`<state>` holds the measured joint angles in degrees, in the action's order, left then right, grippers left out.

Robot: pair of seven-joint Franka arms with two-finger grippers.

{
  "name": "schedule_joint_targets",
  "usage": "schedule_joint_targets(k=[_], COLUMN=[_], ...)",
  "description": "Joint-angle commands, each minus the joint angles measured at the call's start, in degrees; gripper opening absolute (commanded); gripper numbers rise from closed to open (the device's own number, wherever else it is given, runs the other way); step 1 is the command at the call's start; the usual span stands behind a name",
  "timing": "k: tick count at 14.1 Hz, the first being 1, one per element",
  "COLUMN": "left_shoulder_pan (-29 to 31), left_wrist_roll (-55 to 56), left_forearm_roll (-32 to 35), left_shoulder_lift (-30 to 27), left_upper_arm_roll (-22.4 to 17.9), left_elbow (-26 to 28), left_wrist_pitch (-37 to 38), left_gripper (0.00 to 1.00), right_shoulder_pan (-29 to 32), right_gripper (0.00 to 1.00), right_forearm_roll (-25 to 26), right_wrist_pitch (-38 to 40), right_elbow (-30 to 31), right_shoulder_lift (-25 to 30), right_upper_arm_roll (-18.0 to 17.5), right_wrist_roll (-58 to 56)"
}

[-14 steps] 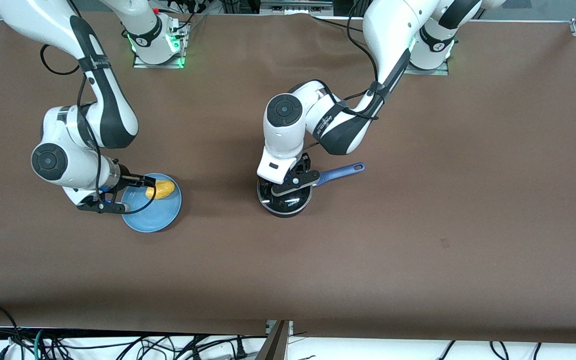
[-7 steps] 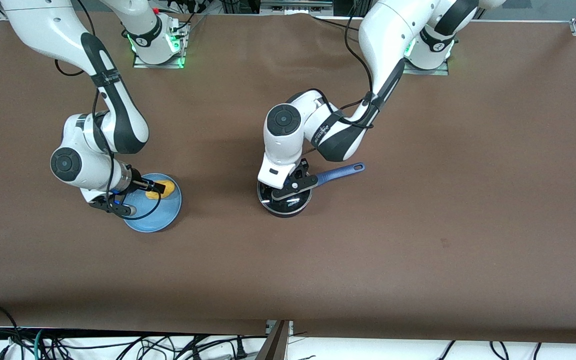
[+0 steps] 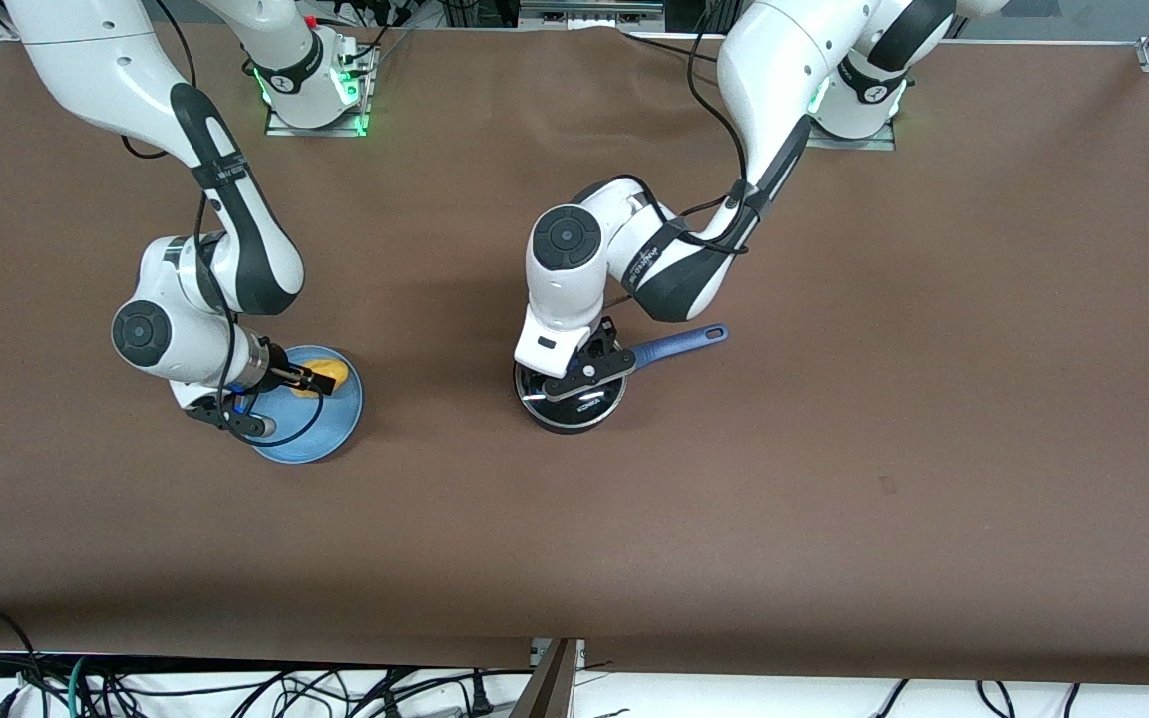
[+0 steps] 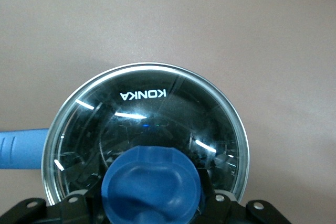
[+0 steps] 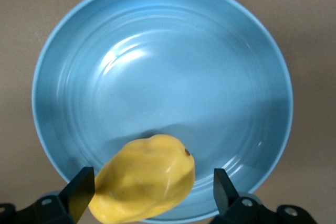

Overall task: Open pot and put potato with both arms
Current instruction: 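Lift the lid off the saucepan with the left gripper, then carry the potato into the saucepan while the left gripper sets lid down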

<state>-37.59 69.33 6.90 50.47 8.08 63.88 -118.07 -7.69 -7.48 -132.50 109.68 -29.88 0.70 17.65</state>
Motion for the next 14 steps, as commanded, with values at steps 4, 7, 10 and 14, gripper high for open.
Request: schedule_joint_targets(k=[4, 7, 10, 14], left_shoulder_pan=[1.3, 6.2, 12.8, 22.9], left_wrist_roll=[-3.4, -10.9, -24.9, -42.0], left_forearm_roll=[1.5, 0.9, -1.5, -4.5], left_shoulder_lift=[-4.7, -8.0, -13.0, -18.0], left_upper_arm_roll=[-0.3, -0.3, -0.3, -0.3], left_elbow=[-0.1, 3.7, 9.2, 14.9], left_wrist_pitch=[2.5, 2.5, 2.3, 2.1], left_gripper=[0.64, 0.62, 0.62, 0.61], right_shoulder_pan=[0.0, 0.0, -0.3, -0.4], right_gripper=[0.88, 0.42, 0.23, 0.24], right_forearm_roll=[-1.1, -1.0, -1.0, -1.0], right_wrist_pitch=[-2.1, -1.9, -0.2, 11.0], right_elbow=[2.3, 2.2, 0.3, -8.5], right_shoulder_lift=[0.6, 0.7, 1.8, 1.8], right_upper_arm_roll=[-0.4, -0.5, -1.4, -6.2], right_wrist_roll=[0.5, 0.1, -0.2, 10.3])
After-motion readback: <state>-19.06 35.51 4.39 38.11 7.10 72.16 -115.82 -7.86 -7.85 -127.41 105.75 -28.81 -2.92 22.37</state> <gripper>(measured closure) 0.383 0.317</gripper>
